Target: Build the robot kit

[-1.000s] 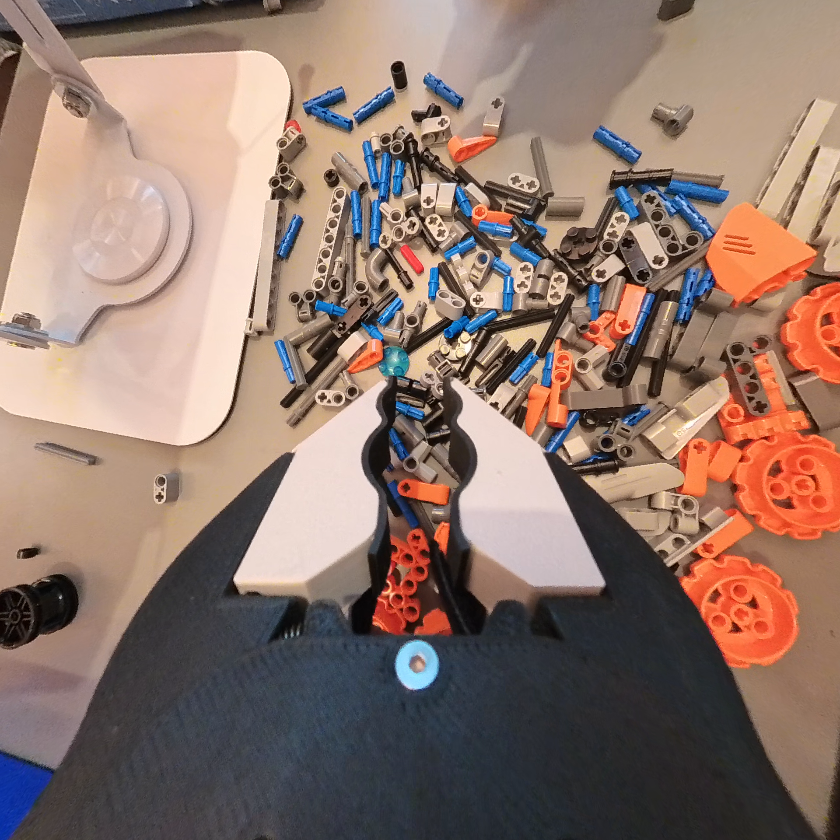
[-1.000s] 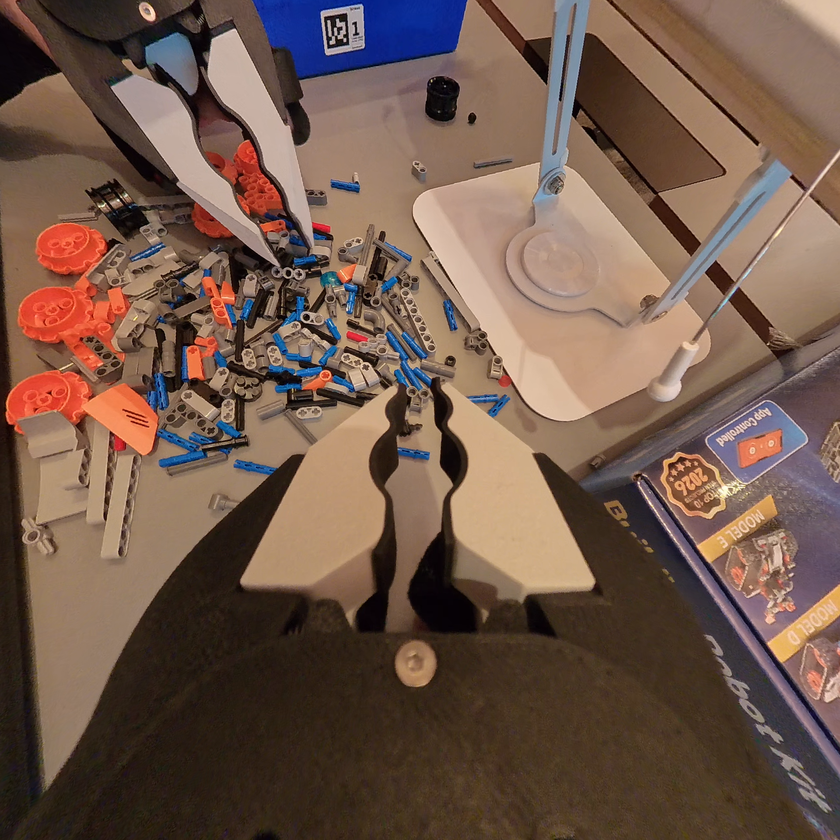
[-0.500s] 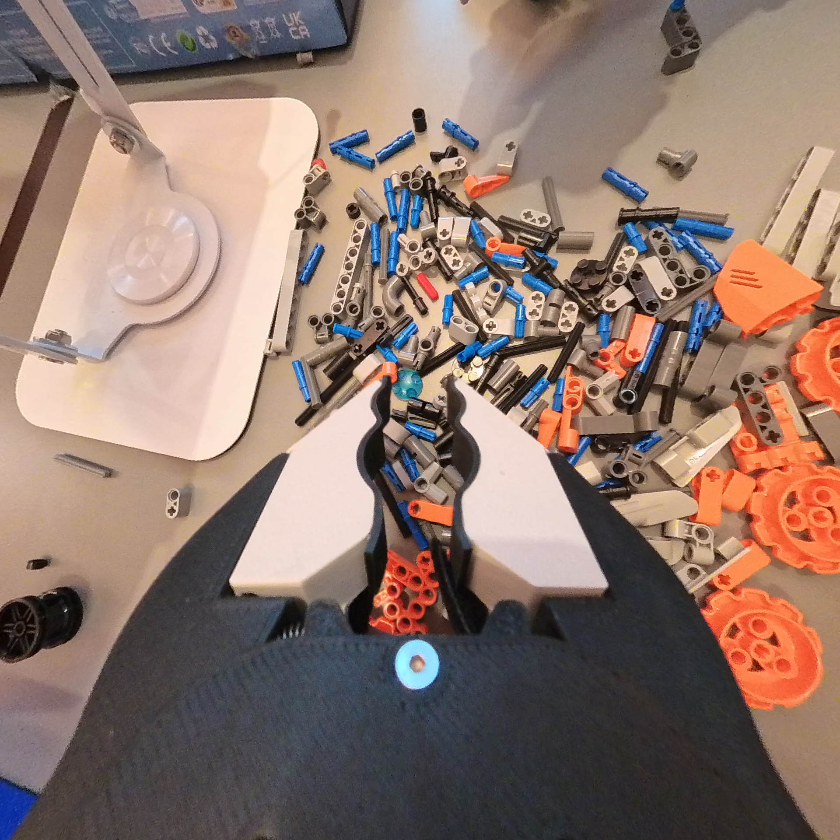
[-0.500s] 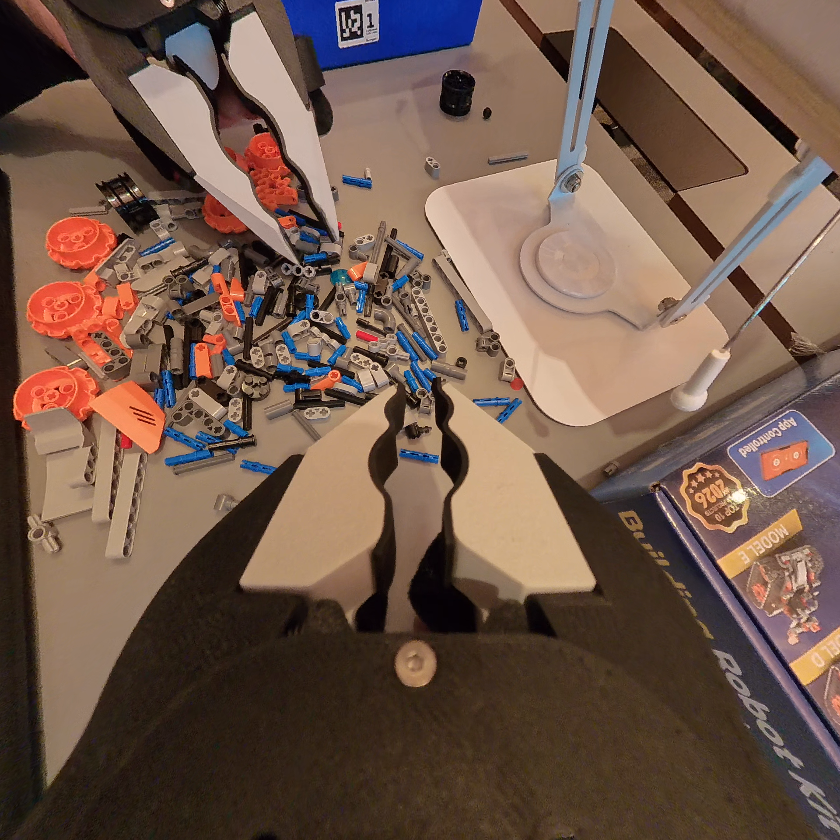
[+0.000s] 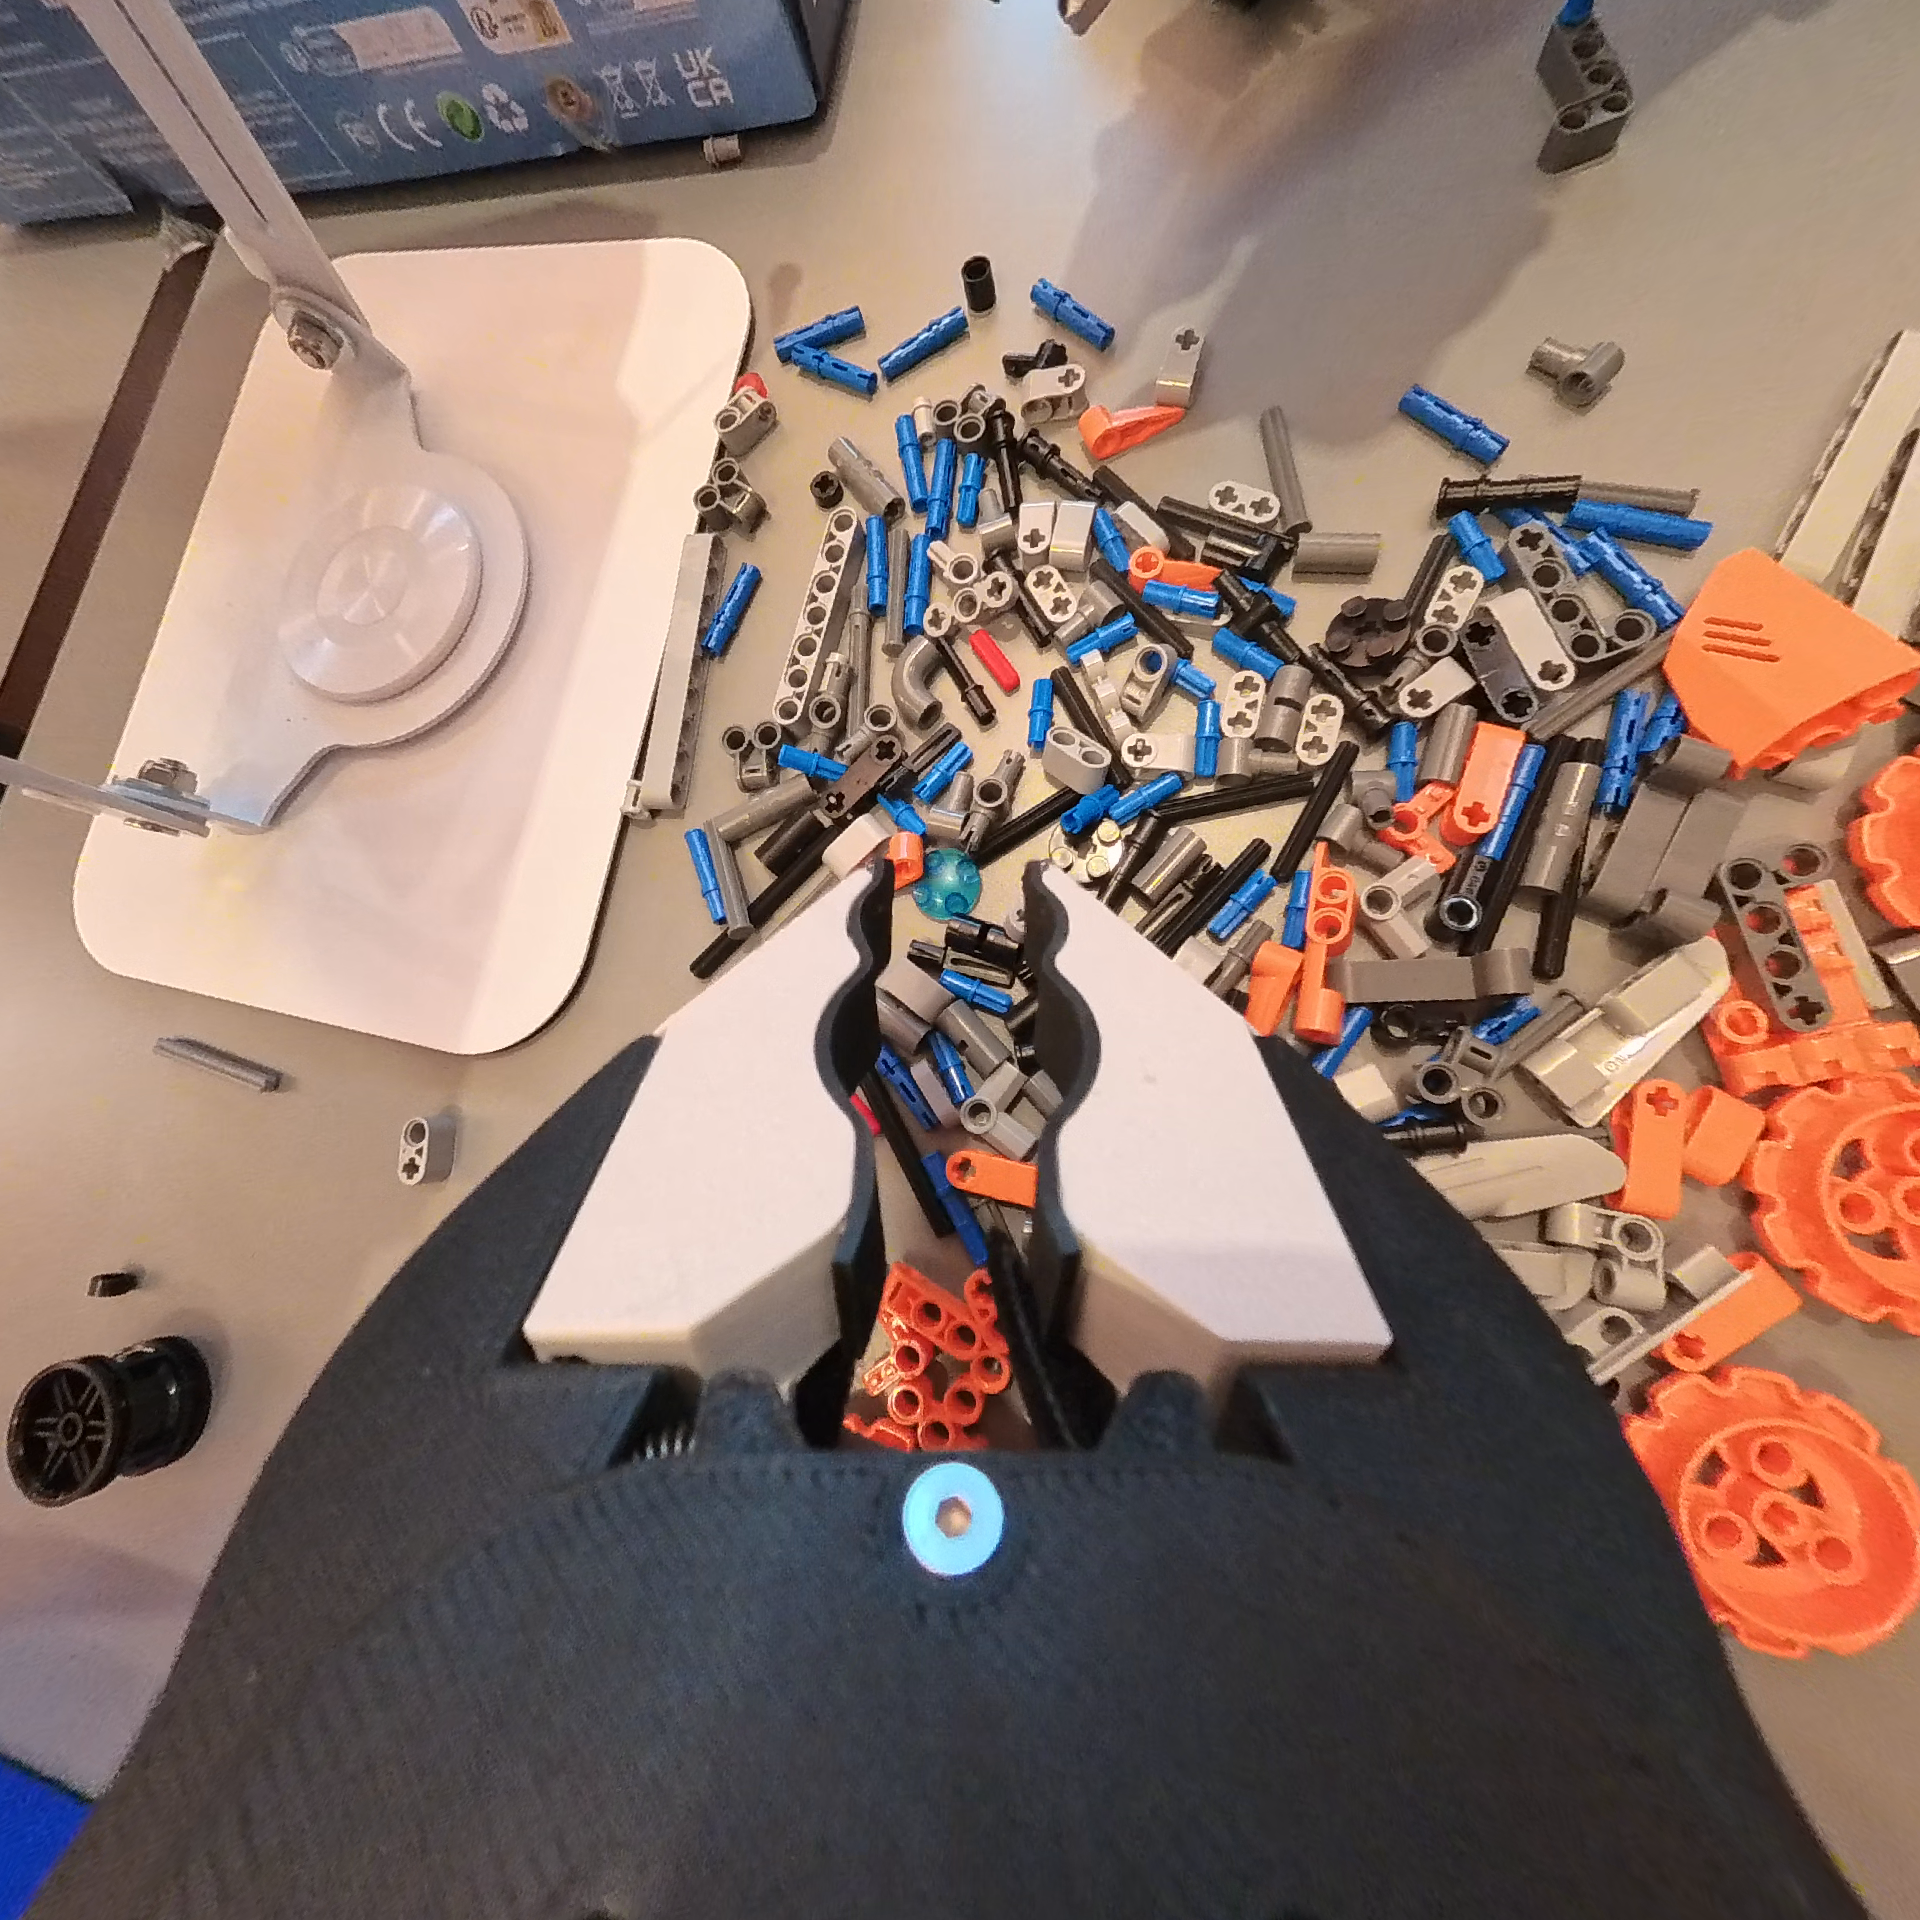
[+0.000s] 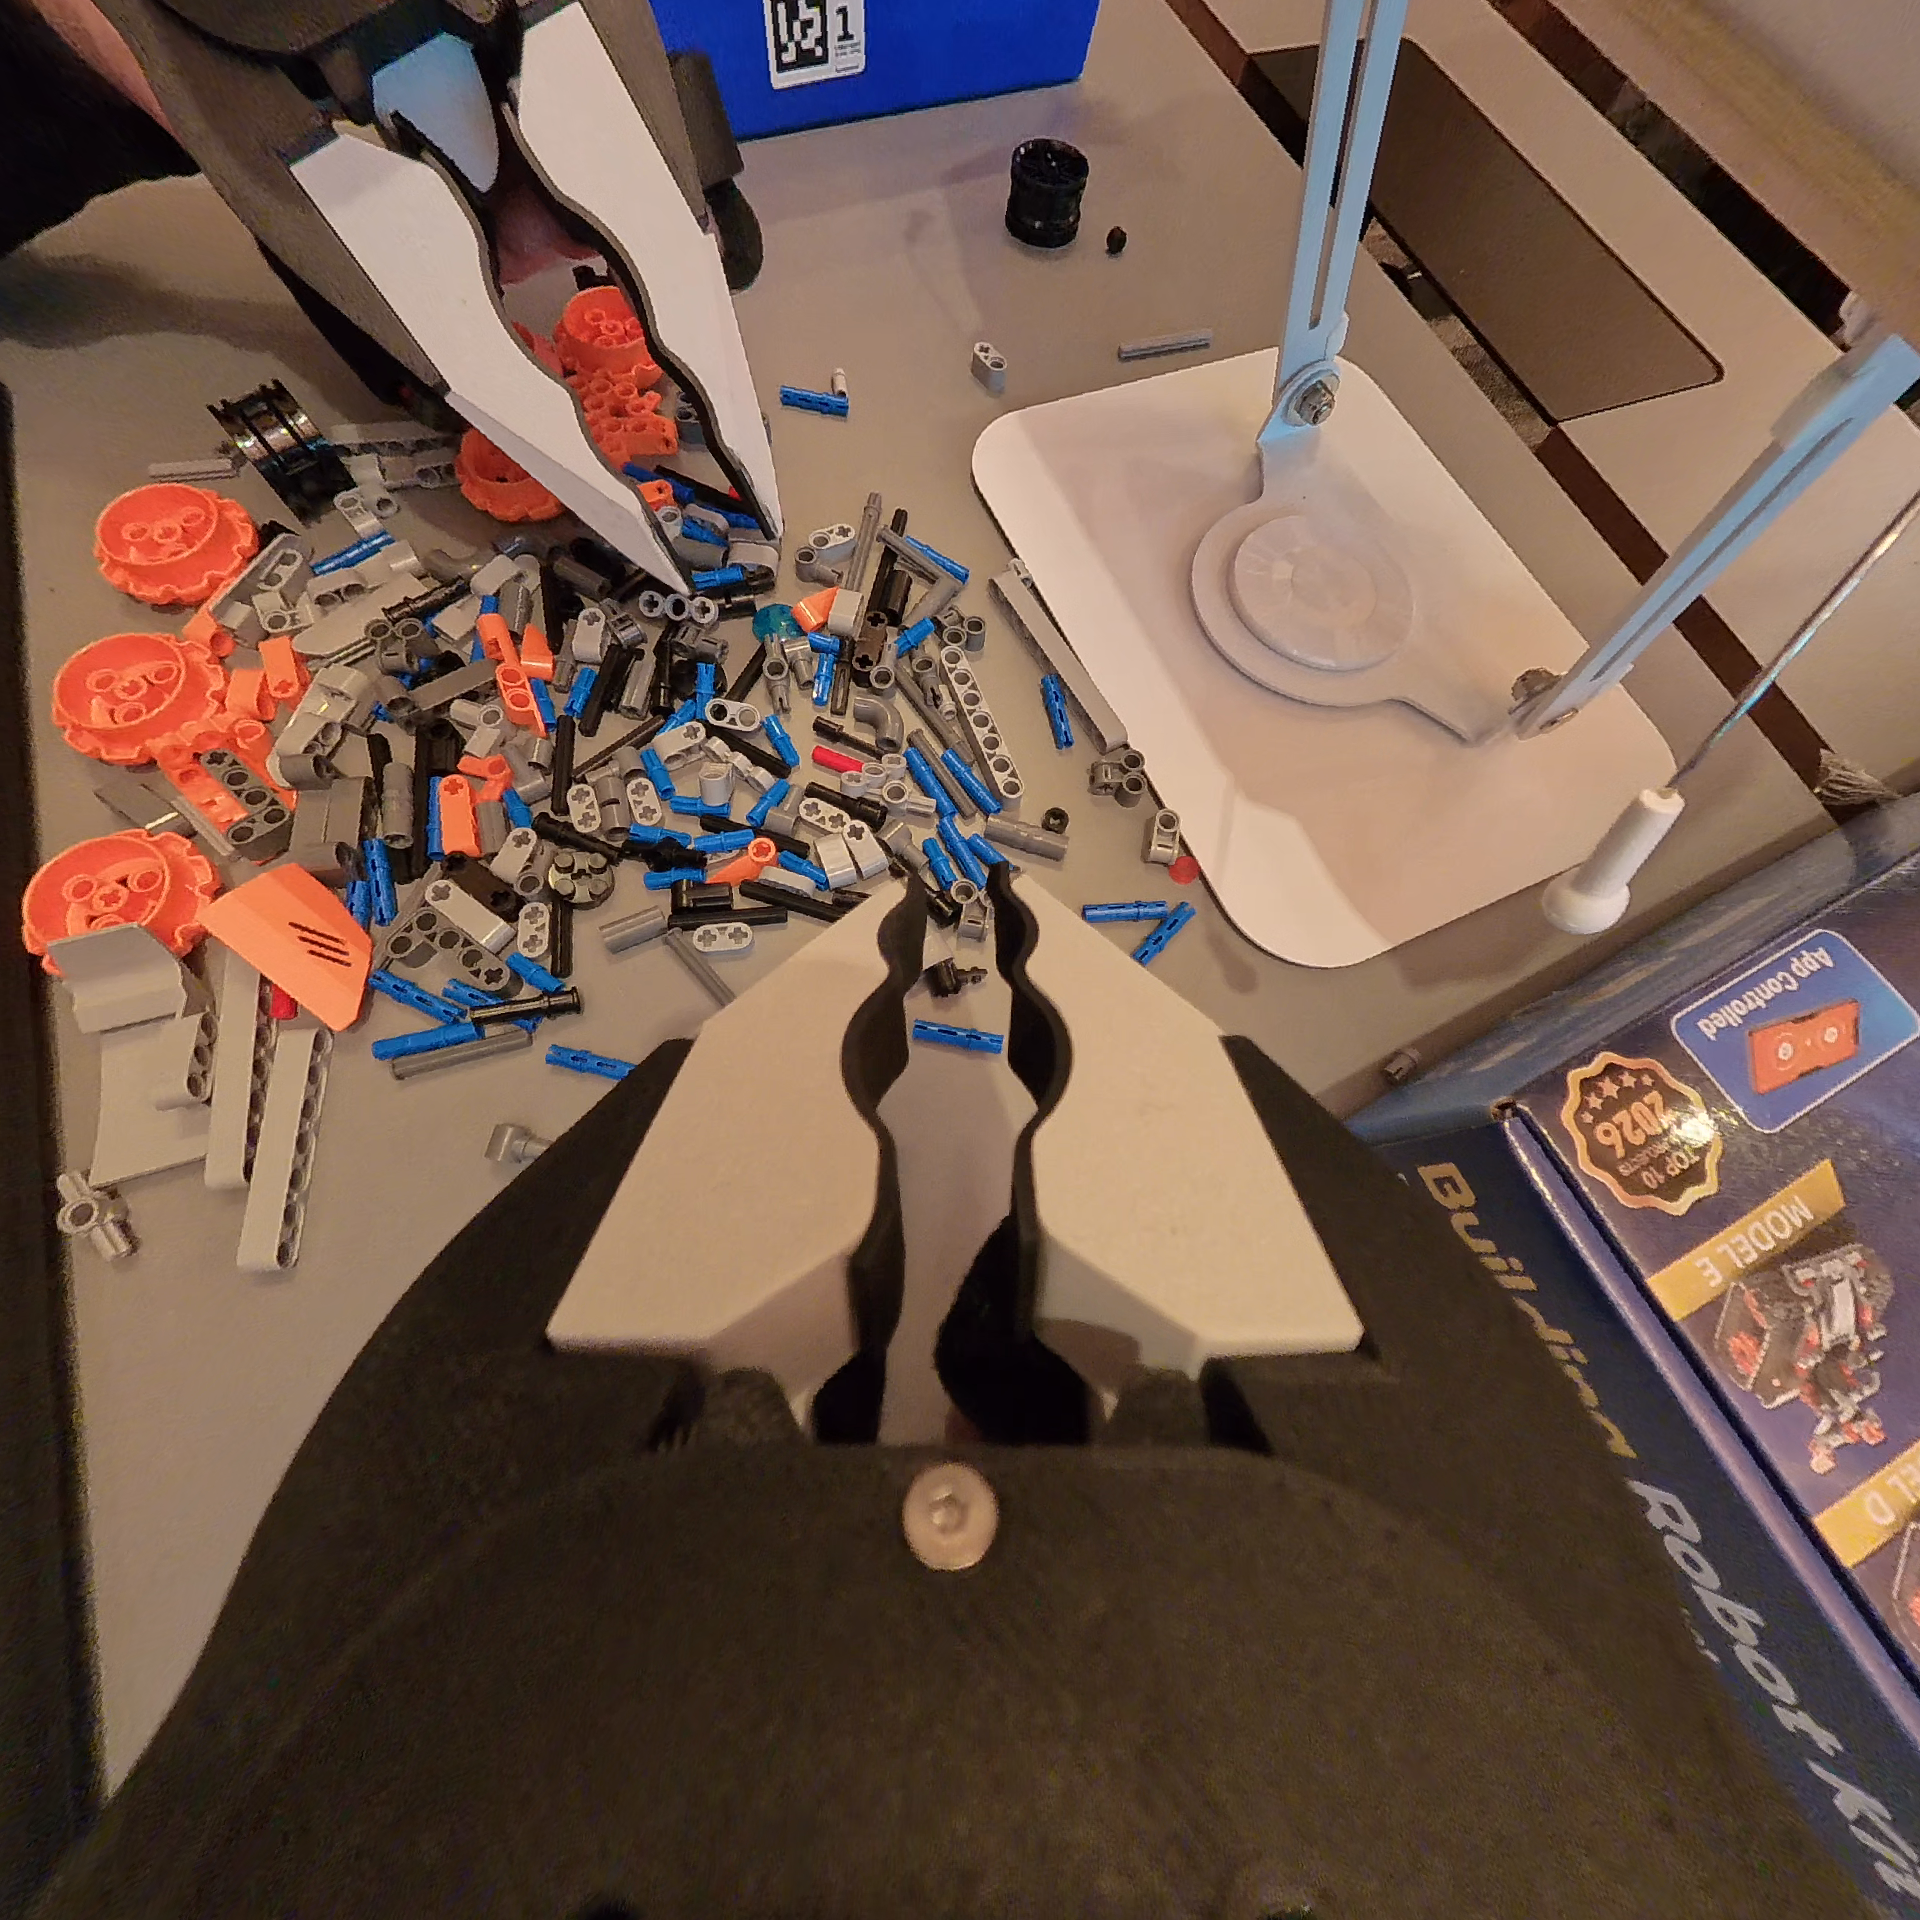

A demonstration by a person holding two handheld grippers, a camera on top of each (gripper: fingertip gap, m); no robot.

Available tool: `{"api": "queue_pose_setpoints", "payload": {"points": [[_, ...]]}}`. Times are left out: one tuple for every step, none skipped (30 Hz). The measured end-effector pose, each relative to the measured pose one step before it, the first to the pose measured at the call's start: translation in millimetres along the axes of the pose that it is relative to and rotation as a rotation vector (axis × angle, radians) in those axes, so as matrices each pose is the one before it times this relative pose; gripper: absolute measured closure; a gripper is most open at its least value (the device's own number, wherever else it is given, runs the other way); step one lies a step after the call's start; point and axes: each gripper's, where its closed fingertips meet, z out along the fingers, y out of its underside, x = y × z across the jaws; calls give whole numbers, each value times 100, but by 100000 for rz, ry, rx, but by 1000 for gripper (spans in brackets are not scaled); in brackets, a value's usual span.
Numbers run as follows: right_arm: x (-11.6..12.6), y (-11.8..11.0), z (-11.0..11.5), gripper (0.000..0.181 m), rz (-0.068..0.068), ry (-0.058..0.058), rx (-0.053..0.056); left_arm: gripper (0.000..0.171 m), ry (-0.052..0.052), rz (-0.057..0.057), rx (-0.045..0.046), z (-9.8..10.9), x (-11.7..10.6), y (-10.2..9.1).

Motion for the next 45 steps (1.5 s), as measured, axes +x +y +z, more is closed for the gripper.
{"api": "queue_pose_setpoints", "payload": {"points": [[-3, 30, 12, 170, -13, -24, -163, 149, 74, -29, -126, 49, 13, 45], [-2, -4, 5, 170, -34, 15, -10, 149, -29, 158, -167, 36, 13, 38], [1, -18, -18, 170, 9, 5, 74, 149, -131, 159, -129, 18, -5, 26], [-2, -36, -13, 170, -15, 28, 230, 150, -52, 43, 154, -11, -4, -30], [32, -29, -43, 170, 25, 184, 133, 149, 68, -52, 277, -23, 6, -51], [59, -33, -57, 170, 33, 280, 174, 149, -119, -30, 115, -26, -29, -19], [53, -85, -72, 170, 42, 284, 456, 149, -219, 3, 55, -16, -44, -12], [50, -133, -104, 170, 15, 331, 674, 149, -147, 60, 196, -38, -11, -37], [50, -166, -112, 170, -94, 418, 798, 149, -78, 93, 227, -44, 0, -64], [45, -178, -138, 170, -104, 416, 839, 149, -278, 162, 237, -58, -27, -81], [59, -177, -151, 170, 10, 414, 807, 149, -248, 152, 313, -68, -17, -107], [52, -165, -155, 170, 20, 370, 823, 149, -254, 198, 459, -96, 3, -140], [63, -164, -152, 170, 21, 389, 780, 149, -289, 222, 572, -101, -15, -154], [39, -134, -116, 170, 107, 228, 719, 149, -341, 129, 372, -115, -20, -141], [18, -73, -68, 170, 200, 6, 509, 149, -502, 206, 305, -184, -53, -167], [23, -26, -20, 170, 139, 27, 196, 149, -461, 259, 418, -295, -10, -253], [16, 16, 34, 170, 117, 40, -1, 149, -622, 818, 281, -464, 8, -294], [-61, 41, 68, 170, 64, -275, -158, 148, -1869, 911, 365, -659, -190, -339], [-108, 40, 104, 170, -151, -377, -316, 149, -2604, 186, 1106, -845, -324, -451], [-119, 54, 121, 170, -364, -258, -389, 149, -1528, -749, 2392, -946, -132, -629], [-93, 84, 126, 170, -296, -223, -472, 150, -320, -1364, 2941, -901, 132, -677], [-63, 93, 112, 170, -45, -241, -530, 150, -530, -710, 2245, -768, 228, -507], [-39, 40, 83, 170, 12, -199, -123, 151, -1455, 466, 853, -623, 195, -230], [-3, 47, 87, 170, 248, -181, -161, 151, -2047, 602, -230, -483, 102, 1], [-13, 96, 90, 170, 264, -221, -341, 151, -1909, 169, -693, -353, 82, 103], [-8, 132, 103, 170, 11, -46, -476, 151, -1714, 469, -450, -331, 102, 133], [-14, 172, 119, 170, -44, -7, -663, 150, -2343, 133, 320, -368, -82, 77], [-7, 183, 124, 170, -20, -38, -674, 147, -2311, -1131, 1359, -426, -272, -3], [7, 185, 121, 170, 112, -16, -655, 146, -1024, -1816, 1687, -556, -278, 14], [15, 139, 94, 170, 132, -16, -470, 146, -1702, -1513, 957, -692, -534, 155], [19, 75, 57, 170, 5, 80, -181, 144, -3418, -1161, -319, -861, -899, 336], [14, 43, 39, 170, -27, 62, -101, 143, -4604, -1192, -825, -1028, -1197, 406], [23, 34, 21, 170, 22, 92, -115, 142, -4572, -1141, -963, -1176, -1326, 460], [18, 40, 14, 170, -9, 88, -136, 141, -6681, -1312, -1226, -1297, -1806, 616], [27, 44, 30, 170, 31, 75, -154, 141, -8553, -1516, -2364, -1277, -2307, 982], [16, 53, 29, 170, 144, -38, -95, 141, -8637, -1743, -3412, -1068, -2511, 1374], [-8, 51, 62, 170, 187, -195, -198, 138, -7286, -2445, -4441, -708, -2416, 1715], [-19, 70, 74, 170, 45, -185, -268, 133, -6094, -3061, -5722, -395, -2215, 1926], [-36, 70, 77, 170, -25, -192, -312, 131, -5962, -3269, -4081, -219, -2130, 1568], [-55, 66, 85, 170, -32, -243, -356, 130, -4333, -3618, -1878, -125, -1781, 1131], [-63, 41, 73, 170, -111, -195, -278, 129, -1699, -4226, -2598, -13, -1275, 1137], [-67, 63, 50, 170, -105, -198, -207, 124, 484, -5268, -4194, 173, -817, 1283], [-50, 89, 49, 170, -8, -224, -311, 118, 1805, -5009, -5184, 397, -511, 1319], [-26, 106, 44, 170, 72, -166, -452, 118, -688, -1792, -3038, 411, -708, 918], [2, 67, 24, 170, 60, -36, -244, 121, -2443, -520, -829, 275, -808, 395]]}}
